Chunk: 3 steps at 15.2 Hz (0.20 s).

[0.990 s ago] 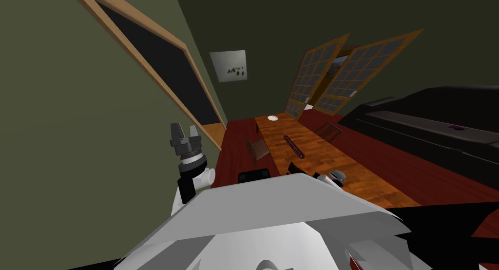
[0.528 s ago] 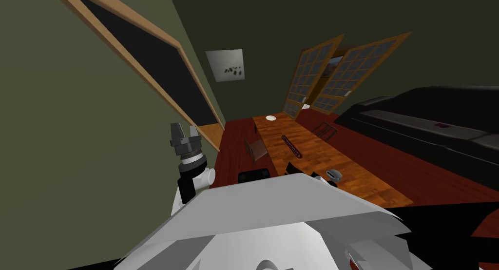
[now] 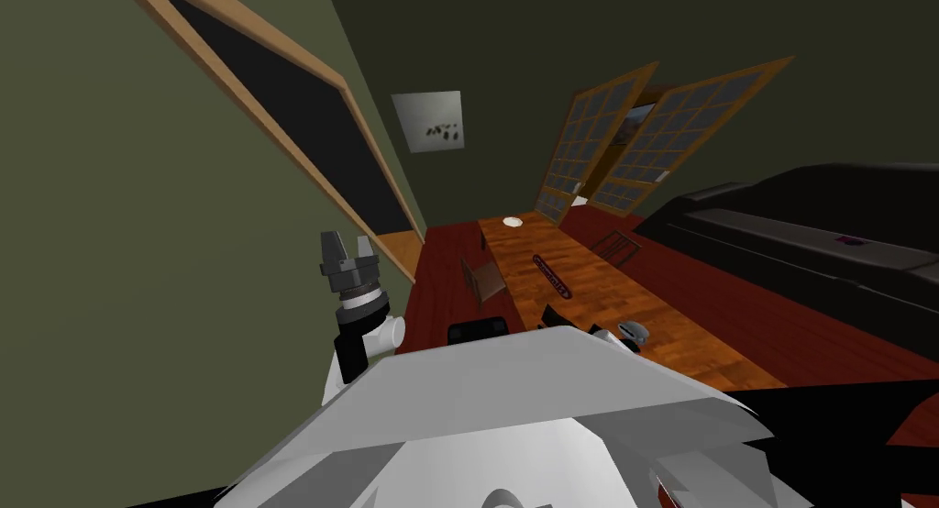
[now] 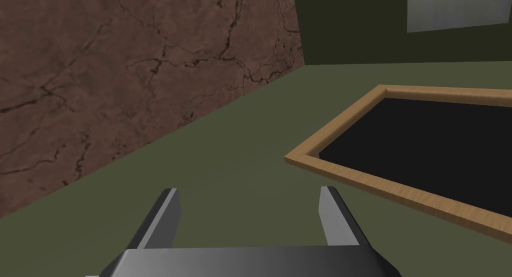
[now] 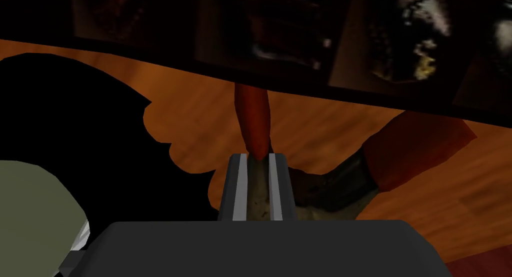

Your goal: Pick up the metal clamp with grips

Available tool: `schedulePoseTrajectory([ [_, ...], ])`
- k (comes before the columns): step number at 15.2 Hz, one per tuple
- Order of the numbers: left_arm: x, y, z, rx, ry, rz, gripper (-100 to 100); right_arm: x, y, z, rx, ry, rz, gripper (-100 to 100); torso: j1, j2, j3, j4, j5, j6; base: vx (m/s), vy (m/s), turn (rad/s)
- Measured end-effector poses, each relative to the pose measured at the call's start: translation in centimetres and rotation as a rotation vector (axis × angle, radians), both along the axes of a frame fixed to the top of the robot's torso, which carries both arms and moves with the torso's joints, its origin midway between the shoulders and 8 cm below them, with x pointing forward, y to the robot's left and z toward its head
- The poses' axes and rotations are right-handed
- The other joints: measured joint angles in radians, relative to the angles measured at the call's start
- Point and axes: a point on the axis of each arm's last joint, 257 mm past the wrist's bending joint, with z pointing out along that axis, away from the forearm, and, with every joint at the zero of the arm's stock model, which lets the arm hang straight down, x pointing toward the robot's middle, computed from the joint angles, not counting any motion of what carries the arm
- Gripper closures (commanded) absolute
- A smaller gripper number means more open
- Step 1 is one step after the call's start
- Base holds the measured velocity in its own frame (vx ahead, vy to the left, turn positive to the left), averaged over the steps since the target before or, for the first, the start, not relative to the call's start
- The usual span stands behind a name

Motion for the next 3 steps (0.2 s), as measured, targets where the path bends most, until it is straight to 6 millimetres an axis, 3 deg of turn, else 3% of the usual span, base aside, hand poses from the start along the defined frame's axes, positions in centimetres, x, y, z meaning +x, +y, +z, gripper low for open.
schedulePoseTrajectory([
  [3, 0.0, 0.0, 0.0, 0.0, 0.0, 0.0, 0, 0.03, -0.9, 0.82, 0.001, 0.004, -0.01, 100, 0.0, -0.001, 0.0, 0.0, 0.001, 0.0, -0.015, 0.033, 0.031],
])
